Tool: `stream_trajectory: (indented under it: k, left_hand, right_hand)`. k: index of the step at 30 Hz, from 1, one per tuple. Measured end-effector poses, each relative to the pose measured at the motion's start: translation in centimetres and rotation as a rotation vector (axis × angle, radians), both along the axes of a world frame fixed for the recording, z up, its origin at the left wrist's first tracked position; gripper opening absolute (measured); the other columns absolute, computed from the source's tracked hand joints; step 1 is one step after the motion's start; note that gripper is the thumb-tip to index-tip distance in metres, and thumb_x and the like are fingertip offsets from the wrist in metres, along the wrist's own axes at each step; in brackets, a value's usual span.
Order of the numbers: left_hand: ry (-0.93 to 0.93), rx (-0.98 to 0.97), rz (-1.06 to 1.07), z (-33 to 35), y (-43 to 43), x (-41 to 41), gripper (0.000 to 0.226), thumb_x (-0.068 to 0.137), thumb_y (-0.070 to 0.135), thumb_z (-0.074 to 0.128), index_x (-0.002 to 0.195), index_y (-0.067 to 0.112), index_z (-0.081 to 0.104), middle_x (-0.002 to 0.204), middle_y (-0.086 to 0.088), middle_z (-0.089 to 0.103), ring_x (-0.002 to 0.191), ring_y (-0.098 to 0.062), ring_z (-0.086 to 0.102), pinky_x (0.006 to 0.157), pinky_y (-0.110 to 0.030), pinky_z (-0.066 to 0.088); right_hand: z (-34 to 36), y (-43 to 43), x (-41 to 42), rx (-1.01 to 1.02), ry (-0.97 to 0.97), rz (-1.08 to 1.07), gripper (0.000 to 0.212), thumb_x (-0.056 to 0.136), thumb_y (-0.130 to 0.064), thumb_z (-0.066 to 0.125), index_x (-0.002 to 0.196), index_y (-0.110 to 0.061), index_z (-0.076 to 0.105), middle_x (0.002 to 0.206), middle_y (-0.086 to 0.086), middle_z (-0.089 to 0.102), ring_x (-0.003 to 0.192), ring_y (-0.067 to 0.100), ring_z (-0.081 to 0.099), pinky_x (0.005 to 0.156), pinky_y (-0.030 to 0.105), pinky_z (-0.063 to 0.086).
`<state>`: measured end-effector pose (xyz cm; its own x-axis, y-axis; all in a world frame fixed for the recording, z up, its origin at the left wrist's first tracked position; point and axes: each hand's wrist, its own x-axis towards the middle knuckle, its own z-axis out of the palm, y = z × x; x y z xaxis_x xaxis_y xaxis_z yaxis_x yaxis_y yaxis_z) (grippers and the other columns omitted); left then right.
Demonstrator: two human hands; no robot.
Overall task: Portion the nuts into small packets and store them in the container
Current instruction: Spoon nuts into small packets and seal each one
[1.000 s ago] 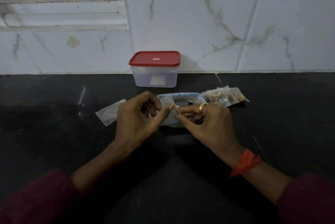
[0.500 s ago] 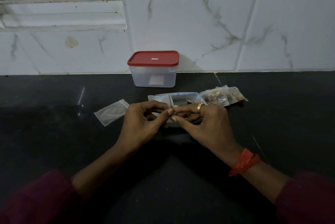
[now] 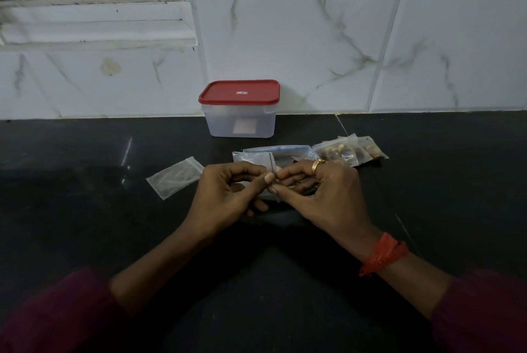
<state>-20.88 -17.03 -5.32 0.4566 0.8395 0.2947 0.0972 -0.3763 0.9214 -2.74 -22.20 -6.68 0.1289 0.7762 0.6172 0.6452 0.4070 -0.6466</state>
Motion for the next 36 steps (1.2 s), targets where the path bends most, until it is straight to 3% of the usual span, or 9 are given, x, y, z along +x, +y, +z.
stream_trajectory:
  k: [9, 14, 22, 28, 34, 36]
  left_hand:
    - [0.025, 0.007, -0.022, 0.03, 0.43, -0.19, 0.012, 0.093, 0.016, 0.064, 0.101, 0.017, 0.072, 0.098, 0.002, 0.076, 0.066, -0.022, 0.074, 0.053, -0.026, 0.059]
    - [0.009, -0.02, -0.003, 0.07, 0.28, -0.06, 0.02, 0.082, 0.028, 0.069, 0.099, 0.017, 0.073, 0.096, 0.002, 0.077, 0.064, -0.023, 0.074, 0.051, -0.026, 0.058]
    - [0.03, -0.012, -0.022, -0.12, 0.47, -0.22, 0.01, 0.094, 0.014, 0.064, 0.1, 0.015, 0.072, 0.097, 0.001, 0.077, 0.067, -0.024, 0.075, 0.054, -0.03, 0.059]
    - [0.012, -0.035, -0.02, -0.07, -0.04, 0.08, 0.028, 0.08, 0.03, 0.07, 0.1, 0.011, 0.072, 0.093, -0.003, 0.077, 0.064, -0.024, 0.074, 0.053, -0.029, 0.059]
    - [0.018, -0.054, -0.032, -0.15, 0.2, -0.02, 0.012, 0.091, 0.019, 0.064, 0.1, 0.013, 0.07, 0.095, -0.002, 0.077, 0.065, -0.025, 0.074, 0.051, -0.027, 0.058]
    - [0.006, -0.068, -0.021, 0.01, 0.15, -0.04, 0.018, 0.087, 0.025, 0.066, 0.099, 0.012, 0.07, 0.094, -0.003, 0.077, 0.063, -0.025, 0.074, 0.05, -0.026, 0.057]
  right_hand:
    - [-0.03, 0.09, 0.19, -0.021, 0.029, -0.009, 0.021, 0.08, -0.029, 0.083, 0.1, -0.023, 0.078, 0.085, -0.013, 0.076, 0.071, -0.002, 0.071, 0.063, 0.029, 0.062]
    - [-0.1, 0.09, 0.17, -0.024, 0.028, -0.002, 0.021, 0.08, -0.029, 0.083, 0.1, -0.024, 0.077, 0.086, -0.013, 0.076, 0.073, -0.001, 0.072, 0.062, 0.029, 0.062]
    - [-0.12, 0.08, 0.09, -0.009, -0.009, -0.037, 0.023, 0.079, -0.037, 0.082, 0.099, -0.025, 0.078, 0.084, -0.015, 0.075, 0.072, -0.003, 0.071, 0.062, 0.028, 0.061]
    - [0.2, -0.19, -0.19, 0.018, -0.052, -0.082, 0.025, 0.075, -0.046, 0.079, 0.092, -0.028, 0.076, 0.076, -0.018, 0.073, 0.064, -0.006, 0.068, 0.058, 0.025, 0.06]
    - [0.18, -0.19, -0.16, 0.023, -0.104, -0.075, 0.029, 0.074, -0.045, 0.083, 0.095, -0.027, 0.076, 0.078, -0.018, 0.072, 0.063, -0.005, 0.068, 0.058, 0.023, 0.059]
    - [0.18, -0.13, -0.21, 0.033, -0.105, -0.06, 0.029, 0.075, -0.045, 0.082, 0.096, -0.027, 0.076, 0.079, -0.017, 0.073, 0.063, -0.005, 0.068, 0.058, 0.023, 0.059]
